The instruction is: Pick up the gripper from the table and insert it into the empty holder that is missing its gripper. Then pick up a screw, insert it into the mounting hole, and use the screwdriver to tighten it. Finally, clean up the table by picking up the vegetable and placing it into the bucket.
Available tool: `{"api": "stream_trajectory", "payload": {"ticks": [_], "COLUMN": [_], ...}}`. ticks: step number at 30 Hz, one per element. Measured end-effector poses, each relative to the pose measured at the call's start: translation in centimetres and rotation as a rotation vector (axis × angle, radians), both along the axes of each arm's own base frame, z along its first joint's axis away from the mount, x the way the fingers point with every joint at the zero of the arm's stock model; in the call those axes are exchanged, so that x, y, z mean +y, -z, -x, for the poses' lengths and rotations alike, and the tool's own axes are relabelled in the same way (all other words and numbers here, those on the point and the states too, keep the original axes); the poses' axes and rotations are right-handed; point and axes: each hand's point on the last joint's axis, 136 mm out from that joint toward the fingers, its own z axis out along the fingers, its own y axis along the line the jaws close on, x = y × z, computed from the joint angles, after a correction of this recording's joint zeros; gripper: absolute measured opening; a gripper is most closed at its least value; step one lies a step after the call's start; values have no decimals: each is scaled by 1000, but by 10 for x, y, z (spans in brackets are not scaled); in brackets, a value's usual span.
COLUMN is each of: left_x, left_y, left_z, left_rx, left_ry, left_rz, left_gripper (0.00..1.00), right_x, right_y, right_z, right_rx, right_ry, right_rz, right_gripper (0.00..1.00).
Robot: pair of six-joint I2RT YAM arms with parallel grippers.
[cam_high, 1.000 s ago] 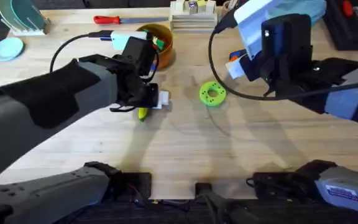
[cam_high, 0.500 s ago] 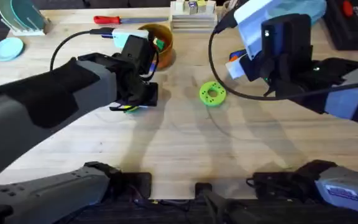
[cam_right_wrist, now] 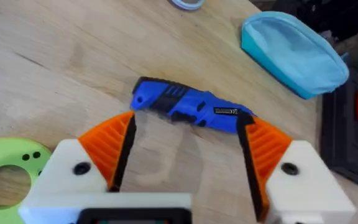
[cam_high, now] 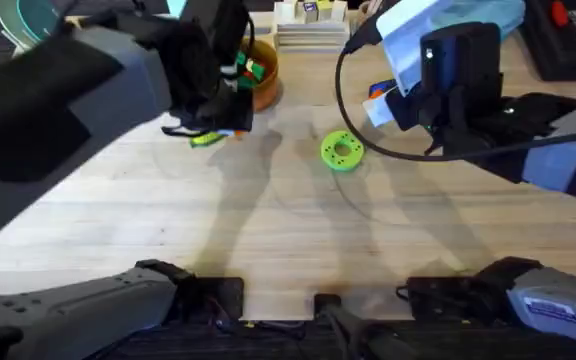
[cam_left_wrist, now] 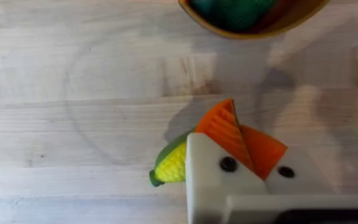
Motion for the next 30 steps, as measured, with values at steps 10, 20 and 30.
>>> {"api": "stream_trajectory", "payload": {"ticks": [10, 20, 30], "left_x": [-22, -36, -40], "left_y": [-80, -97, -47], "left_z": [-68, -115, -131], "left_rx": [-315, -486, -397], "left_ry": [-6, -15, -17], "left_rz": [102, 158, 125], "left_gripper": [8, 7, 226], "right_x": [0, 0, 0], "right_y": [0, 0, 0], "right_z": [0, 0, 0], "right_rx": [0, 0, 0], "right_ry": [0, 0, 0], "right_rz": [0, 0, 0], "right_gripper": [945, 945, 945]}}
